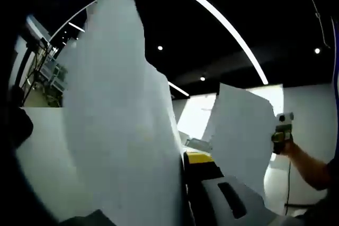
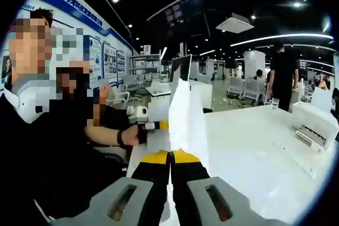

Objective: Organize the stack of printing papers by aligning and flattening the scattered papers on the table

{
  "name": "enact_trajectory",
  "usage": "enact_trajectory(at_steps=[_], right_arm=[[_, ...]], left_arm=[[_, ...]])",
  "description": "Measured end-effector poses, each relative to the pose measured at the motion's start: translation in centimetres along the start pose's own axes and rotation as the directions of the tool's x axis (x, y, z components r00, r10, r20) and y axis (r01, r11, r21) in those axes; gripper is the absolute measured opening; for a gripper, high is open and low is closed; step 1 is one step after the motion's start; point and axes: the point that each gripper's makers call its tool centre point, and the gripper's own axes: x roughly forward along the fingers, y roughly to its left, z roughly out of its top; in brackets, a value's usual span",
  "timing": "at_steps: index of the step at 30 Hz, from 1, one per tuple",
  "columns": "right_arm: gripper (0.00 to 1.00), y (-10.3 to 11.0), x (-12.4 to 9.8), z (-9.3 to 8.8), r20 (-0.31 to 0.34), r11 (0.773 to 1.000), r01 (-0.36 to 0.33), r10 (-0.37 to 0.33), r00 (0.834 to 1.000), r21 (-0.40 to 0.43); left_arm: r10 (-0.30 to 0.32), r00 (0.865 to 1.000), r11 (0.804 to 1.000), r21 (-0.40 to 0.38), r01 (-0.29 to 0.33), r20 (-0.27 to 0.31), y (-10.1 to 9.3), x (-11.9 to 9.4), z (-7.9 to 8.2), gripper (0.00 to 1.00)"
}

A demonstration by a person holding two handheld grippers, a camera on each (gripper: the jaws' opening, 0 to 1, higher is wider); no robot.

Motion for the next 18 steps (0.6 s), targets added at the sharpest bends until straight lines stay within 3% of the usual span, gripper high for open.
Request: enact_trajectory(at_steps=[2, 6, 14, 18], right_arm=[[0.0, -0.4, 0.2, -0.3, -0.007, 1.0, 0.019, -0.019, 1.0, 0.0], [0.0, -2.6, 0.5, -0.5, -0.036, 0.987, 0.122, -0.127, 0.991, -0.108], [0.0, -4.8, 2.4, -0.2, -0.121, 0.956, 0.147, -0.182, 0.976, -0.255], [0.0, -5.8, 3.4, 0.7, -0.103, 0.97, 0.166, -0.186, 0.977, -0.177]], left_arm=[[-0.001, 1.0, 1.0, 0.0, 0.001, 0.0, 0.0, 0.0, 0.0, 0.08], [-0.002, 1.0, 1.0, 0.0, 0.002, -0.003, 0.0, 0.1, 0.0, 0.08], [-0.001, 1.0, 1.0, 0.003, 0.001, 0.001, 0.0, 0.0, 0.0, 0.08], [-0.002, 1.0, 1.0, 0.001, 0.002, 0.003, 0.0, 0.0, 0.0, 0.08]])
